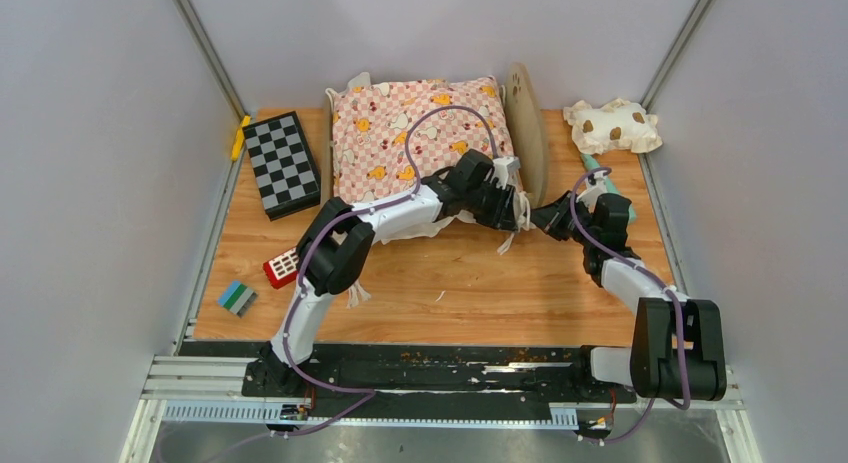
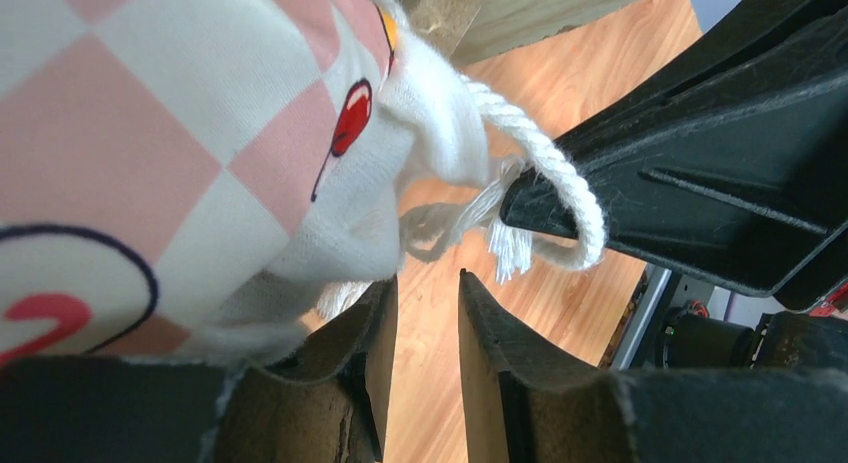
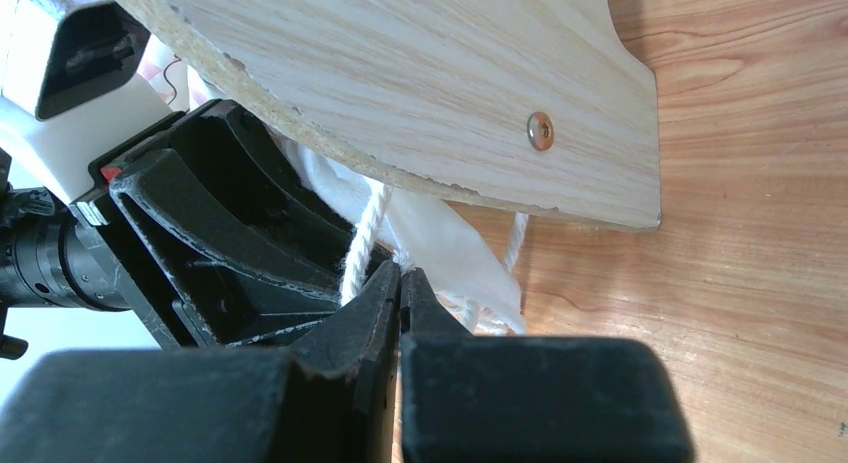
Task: Set up the pet bed
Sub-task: Tie the ropes to the bed frame.
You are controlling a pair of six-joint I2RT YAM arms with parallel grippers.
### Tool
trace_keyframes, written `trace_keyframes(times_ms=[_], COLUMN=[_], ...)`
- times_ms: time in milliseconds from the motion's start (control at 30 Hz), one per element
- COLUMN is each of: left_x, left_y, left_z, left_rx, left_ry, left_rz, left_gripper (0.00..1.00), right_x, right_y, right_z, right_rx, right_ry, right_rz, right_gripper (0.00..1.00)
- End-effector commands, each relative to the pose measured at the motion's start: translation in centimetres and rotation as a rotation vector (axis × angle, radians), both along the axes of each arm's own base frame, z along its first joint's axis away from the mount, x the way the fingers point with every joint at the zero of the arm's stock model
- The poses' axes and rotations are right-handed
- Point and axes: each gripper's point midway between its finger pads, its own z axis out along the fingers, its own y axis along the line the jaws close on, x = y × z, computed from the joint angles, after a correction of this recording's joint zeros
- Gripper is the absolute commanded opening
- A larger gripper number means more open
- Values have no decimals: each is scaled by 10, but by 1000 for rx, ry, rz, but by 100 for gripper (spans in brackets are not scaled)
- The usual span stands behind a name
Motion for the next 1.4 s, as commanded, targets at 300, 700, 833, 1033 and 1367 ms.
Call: trace_keyframes(times_ms=[300, 700, 833, 1033, 1367], left_x=[-1, 2, 4, 7, 22], left_y=[11, 5, 7, 2, 6], left_z=[4, -7, -17, -22, -17], left_rx=[-6, 19, 58, 48, -30], left_ry=[-96, -248, -272, -317, -389], left_rz=[-27, -61, -38, 29, 185], left_gripper=[46, 56, 56, 56, 56], right_x=[9, 8, 8, 8, 7], right_y=[-1, 2, 2, 3, 4], right_z=[19, 22, 23, 24, 24], right_rx=[-23, -1, 3, 14, 25], right_ry=[-63, -70, -74, -75, -77], right_rz=[-5, 10, 11, 10, 10], right_gripper=[0, 0, 0, 0, 0])
